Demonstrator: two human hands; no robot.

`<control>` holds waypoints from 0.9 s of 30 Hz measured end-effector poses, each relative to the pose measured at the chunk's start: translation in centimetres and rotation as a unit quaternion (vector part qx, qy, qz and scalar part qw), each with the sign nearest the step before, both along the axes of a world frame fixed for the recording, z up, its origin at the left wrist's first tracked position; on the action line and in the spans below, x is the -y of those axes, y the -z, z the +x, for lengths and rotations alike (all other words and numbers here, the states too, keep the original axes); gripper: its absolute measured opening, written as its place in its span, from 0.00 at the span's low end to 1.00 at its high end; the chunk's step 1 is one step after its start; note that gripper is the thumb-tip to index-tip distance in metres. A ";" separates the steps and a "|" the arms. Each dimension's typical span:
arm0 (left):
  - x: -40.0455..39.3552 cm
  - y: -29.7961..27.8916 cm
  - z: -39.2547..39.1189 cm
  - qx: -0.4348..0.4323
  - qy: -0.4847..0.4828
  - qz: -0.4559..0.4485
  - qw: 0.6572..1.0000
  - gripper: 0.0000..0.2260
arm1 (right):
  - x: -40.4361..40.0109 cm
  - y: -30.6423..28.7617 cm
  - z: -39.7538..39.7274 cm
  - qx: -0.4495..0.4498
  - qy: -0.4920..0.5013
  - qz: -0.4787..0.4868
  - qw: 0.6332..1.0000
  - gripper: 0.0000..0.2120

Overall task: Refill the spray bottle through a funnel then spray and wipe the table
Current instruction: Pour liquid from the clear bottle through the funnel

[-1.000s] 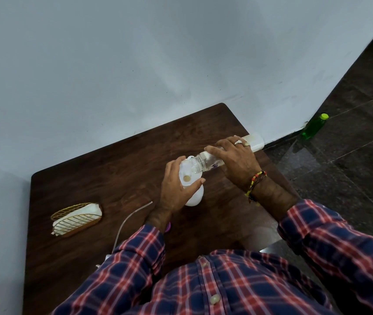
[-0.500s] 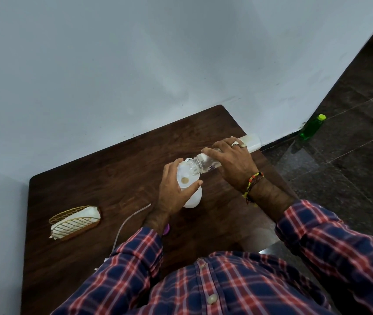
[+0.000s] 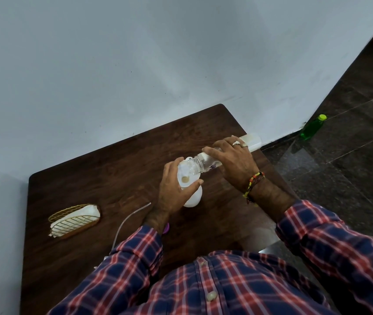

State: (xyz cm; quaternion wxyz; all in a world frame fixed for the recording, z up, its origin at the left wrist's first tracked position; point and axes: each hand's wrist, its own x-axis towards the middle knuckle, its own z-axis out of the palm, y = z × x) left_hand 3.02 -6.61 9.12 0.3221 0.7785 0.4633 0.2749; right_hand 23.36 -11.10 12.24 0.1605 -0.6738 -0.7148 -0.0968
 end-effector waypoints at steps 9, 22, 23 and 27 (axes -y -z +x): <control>0.0 0.2 0.1 0.001 -0.005 -0.003 1.000 0.37 | -0.1 0.4 0.2 0.012 0.010 0.002 1.000 0.28; -0.1 0.2 0.1 -0.004 -0.005 -0.001 1.000 0.37 | -0.2 0.6 0.1 0.020 0.010 0.025 0.999 0.28; -0.1 0.2 0.1 -0.005 -0.003 -0.001 1.000 0.37 | -0.2 0.6 0.1 0.020 0.009 0.025 0.999 0.28; -0.1 0.2 0.1 -0.008 -0.003 0.000 1.000 0.37 | -0.2 0.5 0.1 0.020 0.007 0.026 0.999 0.27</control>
